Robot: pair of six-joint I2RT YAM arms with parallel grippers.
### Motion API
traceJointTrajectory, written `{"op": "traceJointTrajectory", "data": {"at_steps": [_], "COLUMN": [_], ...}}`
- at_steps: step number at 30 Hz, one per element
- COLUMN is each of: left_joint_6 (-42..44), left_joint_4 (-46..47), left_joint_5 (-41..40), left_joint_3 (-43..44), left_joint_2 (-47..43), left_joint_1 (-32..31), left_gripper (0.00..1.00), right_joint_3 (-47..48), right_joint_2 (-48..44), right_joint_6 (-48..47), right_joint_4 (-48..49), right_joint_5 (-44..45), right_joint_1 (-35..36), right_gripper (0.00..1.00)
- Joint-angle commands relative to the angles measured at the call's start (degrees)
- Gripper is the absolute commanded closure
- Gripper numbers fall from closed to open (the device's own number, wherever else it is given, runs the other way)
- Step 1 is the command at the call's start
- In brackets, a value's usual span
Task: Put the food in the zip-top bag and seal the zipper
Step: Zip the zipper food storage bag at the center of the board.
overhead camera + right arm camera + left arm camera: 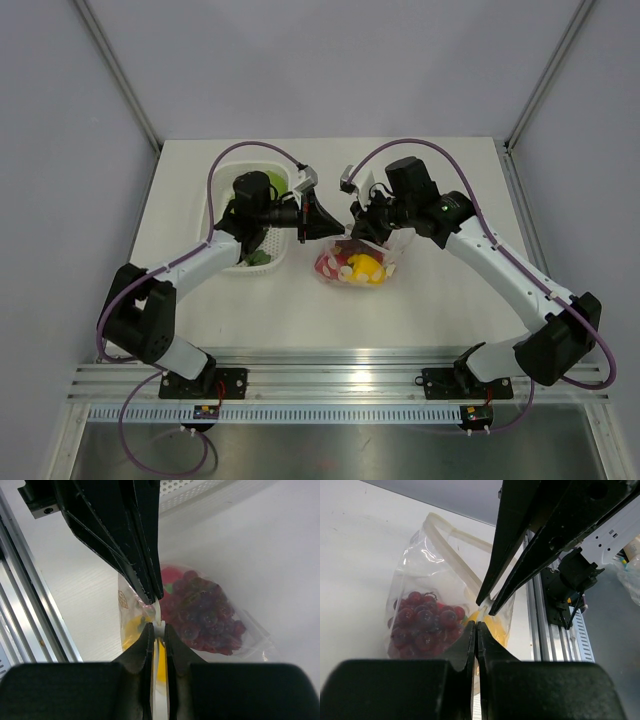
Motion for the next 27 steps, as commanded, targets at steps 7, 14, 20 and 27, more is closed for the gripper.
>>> {"op": "traceJointTrajectory", "data": {"at_steps": [7, 14, 20, 27], "left_joint_6": [1.92, 0.97, 1.4, 0.87], "left_joint_4": [1.6, 7.74, 8.9, 9.51], "left_joint_5": [-2.57, -7.32, -9.52, -11.97], "left_joint_3": [-0.67, -5.86, -7.89, -9.65], "left_joint_2": [-2.23, -7.77, -11.81, -14.1], "left_joint_1": [0.06, 3.13, 5.42, 7.88], "left_gripper": [1.0, 1.0, 1.0, 1.0], "right_joint_3": [3.0, 3.44, 4.93, 6.95], "right_joint_2": [-0.51, -1.48, -0.78, 0.63], "right_joint_6": [-0.32, -1.29, -1.55, -2.61], "right_joint_4": [1.93, 1.05, 0.61, -1.05], "right_joint_5": [0.19, 3.35, 4.94, 8.71], "right_joint_1": [-0.33, -0.33, -0.33, -0.33], "right_gripper": [1.0, 1.0, 1.0, 1.0]}}
